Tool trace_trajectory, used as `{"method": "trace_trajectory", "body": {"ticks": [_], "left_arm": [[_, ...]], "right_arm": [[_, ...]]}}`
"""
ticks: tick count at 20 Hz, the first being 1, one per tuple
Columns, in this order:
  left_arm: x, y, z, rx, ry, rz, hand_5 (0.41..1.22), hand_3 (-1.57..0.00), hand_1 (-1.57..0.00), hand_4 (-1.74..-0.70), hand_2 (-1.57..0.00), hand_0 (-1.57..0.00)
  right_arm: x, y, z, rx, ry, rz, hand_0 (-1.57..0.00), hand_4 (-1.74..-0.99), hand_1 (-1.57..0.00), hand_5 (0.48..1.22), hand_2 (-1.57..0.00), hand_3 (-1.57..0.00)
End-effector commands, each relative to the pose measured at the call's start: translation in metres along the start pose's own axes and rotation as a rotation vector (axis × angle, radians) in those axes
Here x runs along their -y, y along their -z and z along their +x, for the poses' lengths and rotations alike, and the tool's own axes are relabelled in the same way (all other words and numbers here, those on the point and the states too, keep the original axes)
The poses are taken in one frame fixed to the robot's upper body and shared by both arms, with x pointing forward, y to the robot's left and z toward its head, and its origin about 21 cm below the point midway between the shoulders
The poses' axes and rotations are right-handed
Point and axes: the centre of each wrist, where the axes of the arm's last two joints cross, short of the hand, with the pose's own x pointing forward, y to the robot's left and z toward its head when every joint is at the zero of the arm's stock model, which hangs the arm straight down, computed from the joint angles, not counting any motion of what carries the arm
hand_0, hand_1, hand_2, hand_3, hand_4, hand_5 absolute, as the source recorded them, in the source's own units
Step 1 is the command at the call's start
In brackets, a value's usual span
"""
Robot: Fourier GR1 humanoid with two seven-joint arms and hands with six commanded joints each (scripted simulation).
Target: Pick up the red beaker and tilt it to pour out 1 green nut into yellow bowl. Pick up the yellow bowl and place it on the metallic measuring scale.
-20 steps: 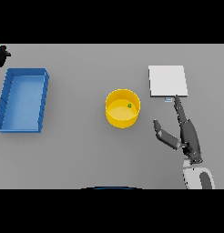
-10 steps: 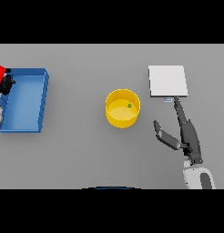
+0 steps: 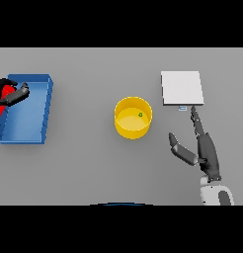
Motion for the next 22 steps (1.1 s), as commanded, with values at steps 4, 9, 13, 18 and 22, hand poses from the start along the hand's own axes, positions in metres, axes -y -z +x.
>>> {"method": "trace_trajectory", "body": {"ticks": [4,9,13,18,22], "left_arm": [[0.000,-0.001,-0.003,-0.002,-0.004,-0.051,0.684,-0.19,-0.20,-0.82,-0.20,-0.24],[-0.004,-0.003,0.004,0.052,-0.053,-0.012,0.674,-0.06,-0.06,-0.78,-0.06,-0.08],[-0.001,-0.001,0.005,0.083,-0.079,0.002,0.679,-0.02,-0.03,-0.78,-0.03,-0.03],[0.002,0.000,0.007,0.075,-0.080,-0.014,0.707,-0.01,-0.01,-0.79,-0.01,-0.01],[0.003,-0.001,0.006,0.083,-0.080,-0.008,0.708,0.00,0.00,-0.80,0.00,0.00]], "right_arm": [[-0.002,-0.002,0.003,0.007,-0.004,0.009,0.00,-1.187,0.00,0.666,0.00,0.00],[-0.004,0.003,0.004,-0.023,-0.045,0.013,0.00,-1.195,0.00,0.660,0.00,0.00],[-0.007,0.012,0.011,0.027,-0.085,0.106,0.00,-1.162,0.00,0.694,0.00,0.00],[0.000,0.045,0.029,0.085,-0.291,0.293,0.00,-1.255,0.00,0.700,0.00,0.00],[0.003,0.069,0.045,0.157,-0.573,0.435,0.00,-1.279,0.00,0.671,0.00,0.00]]}}
